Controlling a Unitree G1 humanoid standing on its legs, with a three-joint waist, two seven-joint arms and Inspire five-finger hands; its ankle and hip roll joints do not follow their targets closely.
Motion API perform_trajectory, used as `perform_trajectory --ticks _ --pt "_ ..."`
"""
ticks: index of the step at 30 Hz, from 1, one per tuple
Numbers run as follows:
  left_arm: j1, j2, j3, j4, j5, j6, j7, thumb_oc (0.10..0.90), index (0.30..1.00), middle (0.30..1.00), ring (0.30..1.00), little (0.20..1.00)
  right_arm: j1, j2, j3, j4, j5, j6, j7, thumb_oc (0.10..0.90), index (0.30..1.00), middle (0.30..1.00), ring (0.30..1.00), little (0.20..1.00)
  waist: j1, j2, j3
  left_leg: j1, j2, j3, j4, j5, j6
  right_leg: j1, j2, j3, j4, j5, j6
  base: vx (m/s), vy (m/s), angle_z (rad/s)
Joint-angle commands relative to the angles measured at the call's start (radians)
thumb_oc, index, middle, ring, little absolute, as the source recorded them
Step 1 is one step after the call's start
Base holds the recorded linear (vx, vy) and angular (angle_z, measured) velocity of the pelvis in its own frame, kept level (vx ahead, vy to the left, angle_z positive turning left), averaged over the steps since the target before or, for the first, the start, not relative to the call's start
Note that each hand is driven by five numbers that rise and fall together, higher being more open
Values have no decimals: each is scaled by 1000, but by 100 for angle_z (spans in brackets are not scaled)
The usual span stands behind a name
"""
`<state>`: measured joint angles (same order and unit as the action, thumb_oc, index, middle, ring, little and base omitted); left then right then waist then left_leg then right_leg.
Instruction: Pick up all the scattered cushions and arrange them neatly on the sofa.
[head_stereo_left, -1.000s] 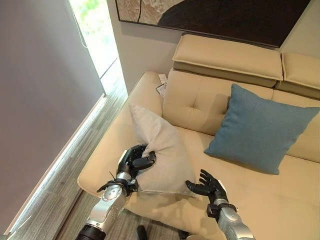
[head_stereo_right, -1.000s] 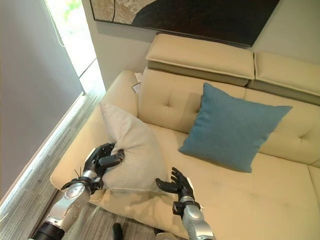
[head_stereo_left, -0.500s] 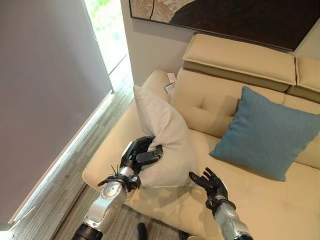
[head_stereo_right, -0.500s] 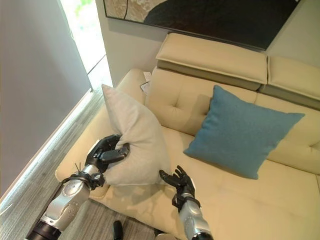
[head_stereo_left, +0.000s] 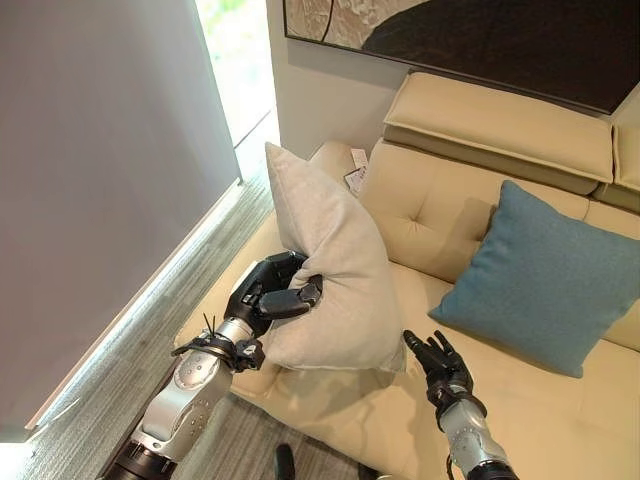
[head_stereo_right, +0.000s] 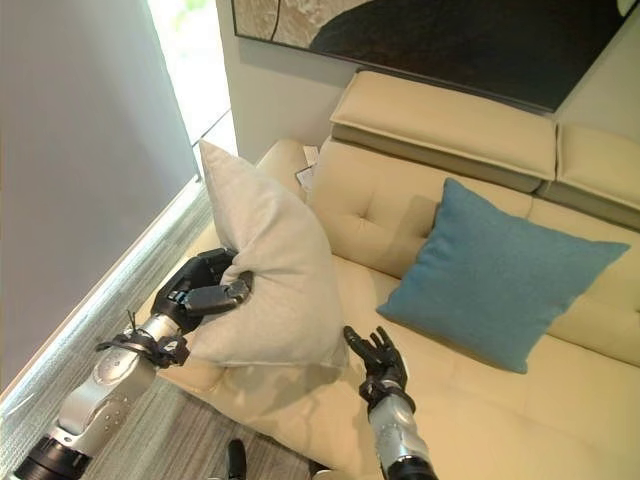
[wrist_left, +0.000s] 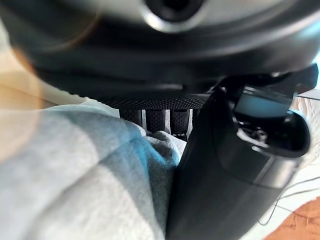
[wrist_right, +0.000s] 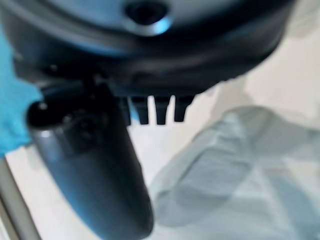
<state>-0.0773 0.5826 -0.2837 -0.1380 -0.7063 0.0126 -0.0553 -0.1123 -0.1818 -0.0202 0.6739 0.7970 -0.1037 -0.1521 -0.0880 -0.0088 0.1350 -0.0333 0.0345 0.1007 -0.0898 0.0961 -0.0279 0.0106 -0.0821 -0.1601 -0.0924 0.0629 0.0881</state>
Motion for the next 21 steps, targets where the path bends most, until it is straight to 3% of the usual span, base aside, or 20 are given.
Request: perform_trajectory --ticks 1,8,21 --pt "-226 -27 132 -243 -69 -254 -94 400 300 300 300 300 -90 -55 -37 8 45 -91 70 800 900 900 900 900 12 -18 -94 82 10 44 2 -163 -53 39 -47 -62 5 -51 78 0 0 0" --pt "-274 45 163 -231 -93 -256 -116 400 300 300 300 300 -78 -24 -21 -7 175 -72 151 800 900 900 900 900 9 -12 -97 88 11 49 2 -164 -56 42 -45 -58 5 -52 79 0 0 0" --pt "-416 124 172 -269 -93 -313 -112 400 300 300 300 300 -46 17 98 135 81 -2 211 800 900 900 900 900 11 -4 -106 91 10 49 2 -161 -59 44 -47 -64 5 -51 82 0 0 0"
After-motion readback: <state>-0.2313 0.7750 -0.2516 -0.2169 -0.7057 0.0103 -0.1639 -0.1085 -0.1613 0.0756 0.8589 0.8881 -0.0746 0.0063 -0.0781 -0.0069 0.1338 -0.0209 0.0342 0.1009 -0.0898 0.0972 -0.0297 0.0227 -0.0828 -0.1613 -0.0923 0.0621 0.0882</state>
